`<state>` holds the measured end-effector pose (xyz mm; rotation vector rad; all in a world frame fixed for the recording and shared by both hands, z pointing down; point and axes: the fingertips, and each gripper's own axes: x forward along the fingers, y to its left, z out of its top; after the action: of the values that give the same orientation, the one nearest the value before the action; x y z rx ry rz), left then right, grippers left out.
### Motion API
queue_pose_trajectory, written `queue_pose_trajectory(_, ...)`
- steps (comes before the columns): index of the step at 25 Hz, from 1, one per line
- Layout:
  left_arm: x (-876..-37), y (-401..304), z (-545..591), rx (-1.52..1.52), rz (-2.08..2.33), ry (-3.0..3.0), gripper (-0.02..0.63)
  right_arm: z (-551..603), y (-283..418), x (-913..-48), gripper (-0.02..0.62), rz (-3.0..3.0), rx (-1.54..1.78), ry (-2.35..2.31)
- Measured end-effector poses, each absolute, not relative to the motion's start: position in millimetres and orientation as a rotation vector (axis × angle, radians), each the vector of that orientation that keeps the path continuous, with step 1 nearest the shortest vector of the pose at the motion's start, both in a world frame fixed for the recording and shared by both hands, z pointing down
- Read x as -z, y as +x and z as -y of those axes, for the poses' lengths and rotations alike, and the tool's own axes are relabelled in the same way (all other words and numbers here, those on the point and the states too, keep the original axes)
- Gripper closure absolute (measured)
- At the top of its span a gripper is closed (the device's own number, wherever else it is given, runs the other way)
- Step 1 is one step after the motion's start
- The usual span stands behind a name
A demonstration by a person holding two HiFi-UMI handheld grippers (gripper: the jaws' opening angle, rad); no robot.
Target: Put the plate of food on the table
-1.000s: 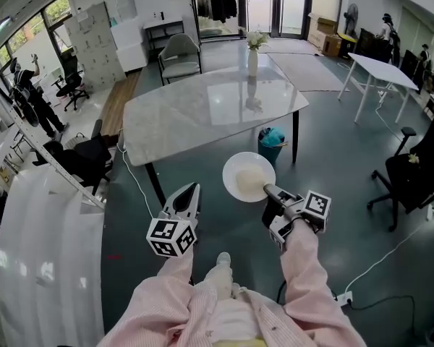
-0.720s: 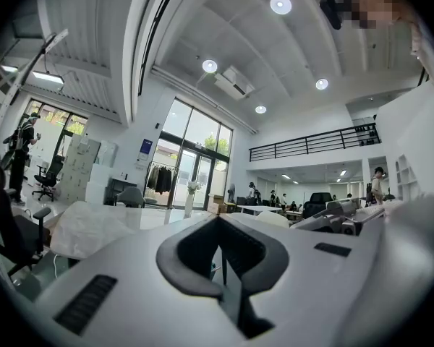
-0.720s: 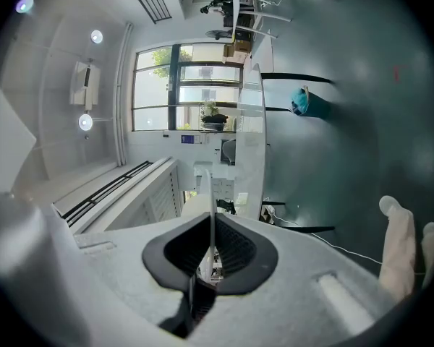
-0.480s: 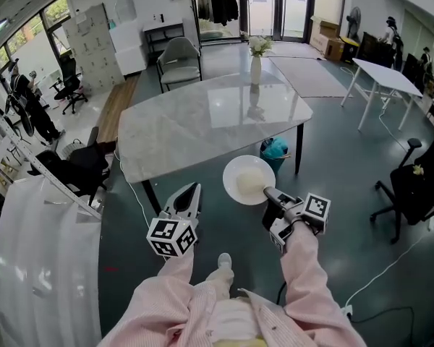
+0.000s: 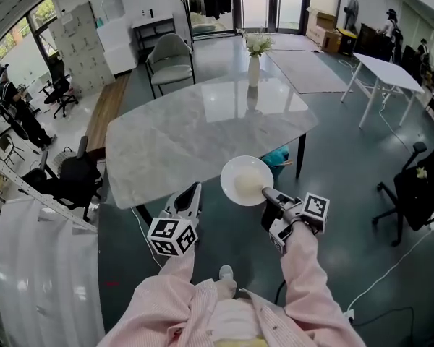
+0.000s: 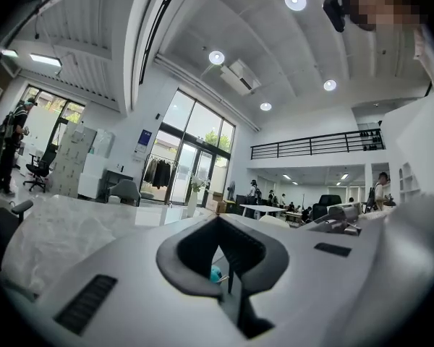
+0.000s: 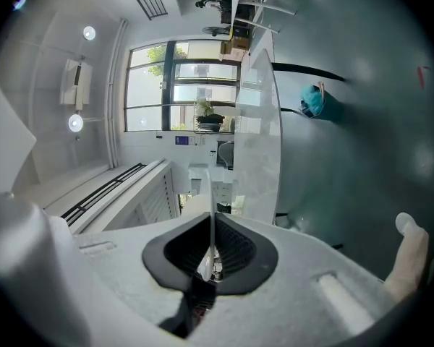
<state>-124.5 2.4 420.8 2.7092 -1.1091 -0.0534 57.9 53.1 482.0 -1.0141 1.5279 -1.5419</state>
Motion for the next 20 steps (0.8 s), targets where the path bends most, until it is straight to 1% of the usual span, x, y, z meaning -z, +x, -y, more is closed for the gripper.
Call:
queue_pose_trajectory(8, -426.8, -105.6, 68.4, 0.068, 1.069, 2.698, 0.609, 14.1, 75.4, -484.4, 0.578, -1.521, 1.522, -1.027)
queue_pose_trajectory(20, -449.8, -87.6, 144.2, 0.038, 1.063, 2.641, 0.609, 93.2, 92.9, -501.0, 0.578, -1.517, 1.539, -0.998)
